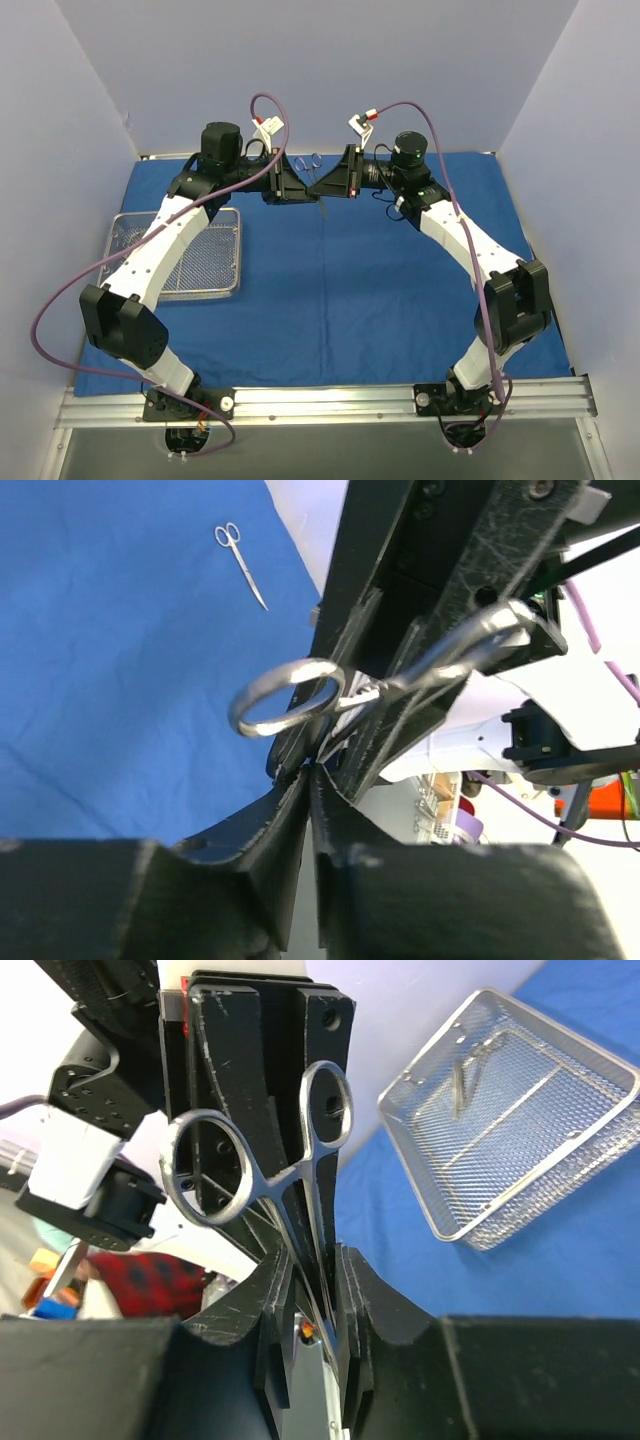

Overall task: Open and lay out the surgical kit
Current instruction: Place the medical item in the surgical kit.

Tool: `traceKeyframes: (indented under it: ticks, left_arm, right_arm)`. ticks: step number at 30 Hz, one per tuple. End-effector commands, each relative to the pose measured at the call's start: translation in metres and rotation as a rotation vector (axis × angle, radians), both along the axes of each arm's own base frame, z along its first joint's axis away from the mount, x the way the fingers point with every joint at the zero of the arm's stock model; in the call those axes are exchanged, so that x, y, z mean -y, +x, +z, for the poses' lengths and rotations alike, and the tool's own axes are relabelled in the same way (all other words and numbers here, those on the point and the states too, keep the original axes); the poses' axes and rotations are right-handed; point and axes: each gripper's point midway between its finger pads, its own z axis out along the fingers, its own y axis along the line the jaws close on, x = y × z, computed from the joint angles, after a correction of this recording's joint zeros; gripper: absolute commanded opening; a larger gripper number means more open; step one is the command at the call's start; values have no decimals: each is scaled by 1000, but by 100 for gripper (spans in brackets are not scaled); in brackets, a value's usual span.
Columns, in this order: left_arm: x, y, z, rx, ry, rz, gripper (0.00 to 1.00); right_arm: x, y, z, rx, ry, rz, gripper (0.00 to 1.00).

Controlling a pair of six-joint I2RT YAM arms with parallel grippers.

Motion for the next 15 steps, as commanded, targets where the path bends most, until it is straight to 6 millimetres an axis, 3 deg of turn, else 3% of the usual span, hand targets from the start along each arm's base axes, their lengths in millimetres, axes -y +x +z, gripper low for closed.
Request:
traceKeyframes:
  ticks: [1,3,9,15]
  left_arm:
    - [6,-11,39,146,-59,-62,27]
    - [4,-12,36,141,-46,-51,38]
    - [-7,-14,28,141,-14,-31,51]
    - [-23,-5,17,130,50,39,55]
  right_arm:
    - [6,14,-3,22,-69,-121,0]
    - [9,16,-5,16,-81,-135,0]
    - [21,29,-17,-13,-135,-211,0]
    - [28,37,-28,-46,-166,-248,0]
